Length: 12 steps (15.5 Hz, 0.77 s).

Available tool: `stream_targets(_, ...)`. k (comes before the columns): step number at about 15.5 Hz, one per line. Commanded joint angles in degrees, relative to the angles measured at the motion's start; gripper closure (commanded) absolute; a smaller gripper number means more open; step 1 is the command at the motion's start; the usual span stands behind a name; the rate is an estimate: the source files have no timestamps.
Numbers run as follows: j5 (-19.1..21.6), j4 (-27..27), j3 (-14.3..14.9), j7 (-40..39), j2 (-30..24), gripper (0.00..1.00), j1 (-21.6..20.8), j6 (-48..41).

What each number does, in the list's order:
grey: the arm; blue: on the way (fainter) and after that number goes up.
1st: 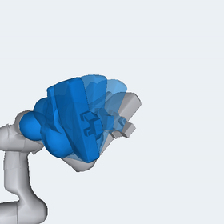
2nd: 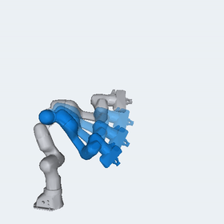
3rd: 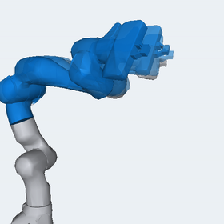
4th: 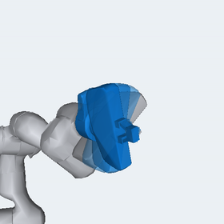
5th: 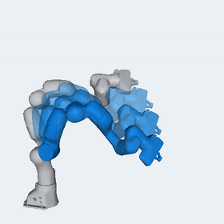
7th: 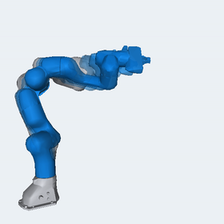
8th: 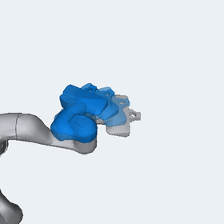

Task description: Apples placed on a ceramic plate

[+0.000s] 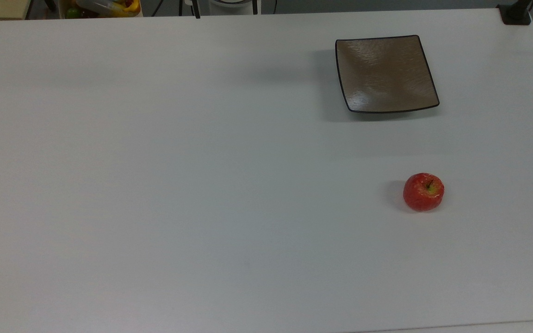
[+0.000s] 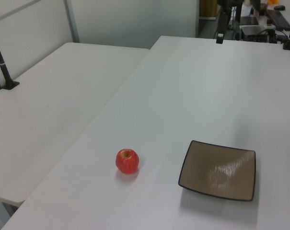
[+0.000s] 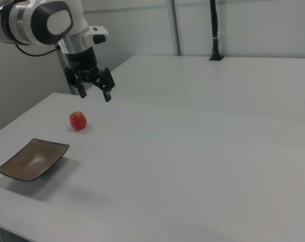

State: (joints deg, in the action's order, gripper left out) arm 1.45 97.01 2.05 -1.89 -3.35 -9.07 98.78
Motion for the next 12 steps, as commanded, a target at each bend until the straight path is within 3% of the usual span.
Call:
stream_targets(1,1.2,0.6,0.5,-0.8,-0.1,0.0,-0.4,1.5)
stream_targets(12,1.2,0.5,0.5,-1.2,0.9,0.0,-0.4,1.7)
